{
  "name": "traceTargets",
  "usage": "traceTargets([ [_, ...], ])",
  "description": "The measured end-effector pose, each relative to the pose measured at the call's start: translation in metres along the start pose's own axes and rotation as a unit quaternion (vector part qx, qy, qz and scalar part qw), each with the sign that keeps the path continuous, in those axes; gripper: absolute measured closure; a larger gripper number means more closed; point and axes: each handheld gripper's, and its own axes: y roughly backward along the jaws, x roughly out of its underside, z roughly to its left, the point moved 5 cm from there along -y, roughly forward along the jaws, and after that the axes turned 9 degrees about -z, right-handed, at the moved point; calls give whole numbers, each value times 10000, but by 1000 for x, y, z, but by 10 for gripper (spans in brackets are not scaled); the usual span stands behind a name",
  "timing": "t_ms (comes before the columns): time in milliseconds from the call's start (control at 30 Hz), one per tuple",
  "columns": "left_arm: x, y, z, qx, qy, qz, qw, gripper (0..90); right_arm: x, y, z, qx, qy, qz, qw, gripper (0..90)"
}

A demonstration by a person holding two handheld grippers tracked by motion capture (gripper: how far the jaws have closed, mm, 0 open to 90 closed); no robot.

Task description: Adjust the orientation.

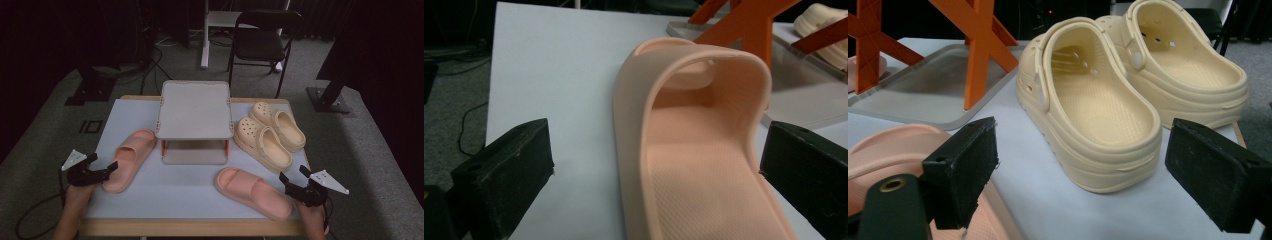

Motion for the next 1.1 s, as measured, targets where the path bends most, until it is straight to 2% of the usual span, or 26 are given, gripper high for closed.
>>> traceTargets([
  [167, -10, -13, 0, 12, -137, 5, 9999, 4, 1, -1, 1, 22, 3, 49, 10000, 130],
  [300, -15, -24, 0, 16, -274, 134, 9995, 5, 3, -2, 1, 5, -11, 89, 10000, 130],
  [467, -16, -35, 3, -42, -428, 265, 9987, 62, 3, -3, 2, -24, -4, 113, 9999, 130],
  [500, -16, -38, 5, -43, -478, 304, 9984, 142, 4, -3, 2, -29, 19, 135, 9999, 132],
  [600, -14, -42, 5, -13, -520, 421, 9978, 167, 4, -3, 2, -34, 6, 149, 9999, 135],
  [633, -13, -43, 6, -18, -550, 467, 9974, 232, 5, -3, 1, -35, -13, 155, 9999, 135],
  [667, -13, -45, 6, -17, -571, 496, 9971, 232, 5, -3, 1, -35, -13, 155, 9999, 135],
  [700, -12, -46, 7, -4, -584, 526, 9969, 315, 5, -3, 0, -34, -51, 162, 9999, 135],
  [833, -13, -49, 8, 14, -614, 468, 9970, 479, 6, -3, -1, -34, -90, 186, 9998, 136],
  [933, -12, -53, 8, 17, -649, 489, 9967, 507, 7, -3, -2, -37, -88, 199, 9998, 136],
  [967, -12, -54, 7, 31, -636, 472, 9969, 550, 6, -3, -2, -48, -103, 186, 9998, 136],
  [1033, -13, -55, 6, 30, -653, 438, 9969, 578, 6, -3, -2, -49, -115, 184, 9998, 136],
  [1067, -13, -56, 5, 35, -663, 432, 9969, 626, 6, -2, -3, -46, -134, 177, 9997, 136],
  [1100, -13, -56, 4, 34, -686, 412, 9968, 626, 6, -2, -3, -46, -134, 177, 9997, 136],
])
